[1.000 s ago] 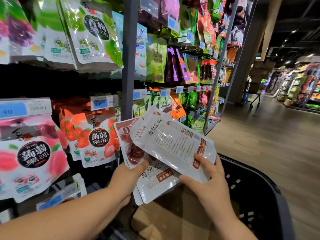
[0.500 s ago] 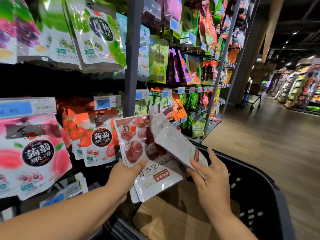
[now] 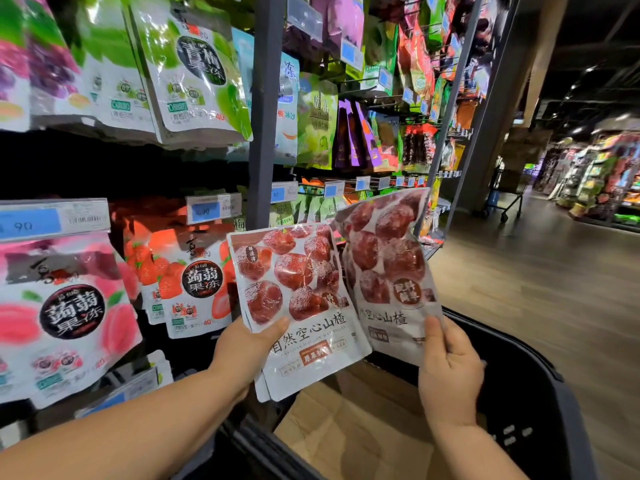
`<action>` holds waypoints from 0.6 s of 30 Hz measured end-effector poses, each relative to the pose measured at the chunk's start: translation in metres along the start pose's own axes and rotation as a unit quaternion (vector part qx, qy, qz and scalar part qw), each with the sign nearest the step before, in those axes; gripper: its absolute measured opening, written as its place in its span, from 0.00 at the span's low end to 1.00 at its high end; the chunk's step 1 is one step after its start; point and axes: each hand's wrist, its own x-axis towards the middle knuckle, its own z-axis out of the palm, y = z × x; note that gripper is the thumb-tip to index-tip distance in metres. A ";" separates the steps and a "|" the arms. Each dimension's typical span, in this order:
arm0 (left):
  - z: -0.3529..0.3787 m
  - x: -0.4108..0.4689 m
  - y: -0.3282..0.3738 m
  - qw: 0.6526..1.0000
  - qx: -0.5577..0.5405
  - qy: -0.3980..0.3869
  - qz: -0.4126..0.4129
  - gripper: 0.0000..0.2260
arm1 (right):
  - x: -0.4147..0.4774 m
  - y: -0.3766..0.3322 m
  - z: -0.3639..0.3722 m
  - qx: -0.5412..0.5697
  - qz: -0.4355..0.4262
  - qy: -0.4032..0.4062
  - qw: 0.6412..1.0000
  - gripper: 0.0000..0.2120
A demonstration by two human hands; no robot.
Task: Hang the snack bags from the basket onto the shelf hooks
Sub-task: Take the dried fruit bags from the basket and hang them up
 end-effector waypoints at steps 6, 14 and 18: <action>0.001 0.002 0.013 1.000 0.019 0.018 0.017 0.19 | 0.018 -0.007 -0.007 0.055 0.057 0.045 0.996 0.15; 0.009 0.014 0.030 0.998 -0.006 0.040 0.043 0.12 | 0.034 -0.022 -0.016 0.118 0.044 0.080 0.989 0.13; 0.007 0.016 0.046 0.998 -0.007 0.036 0.044 0.12 | 0.045 -0.035 -0.021 0.151 0.031 0.073 0.985 0.13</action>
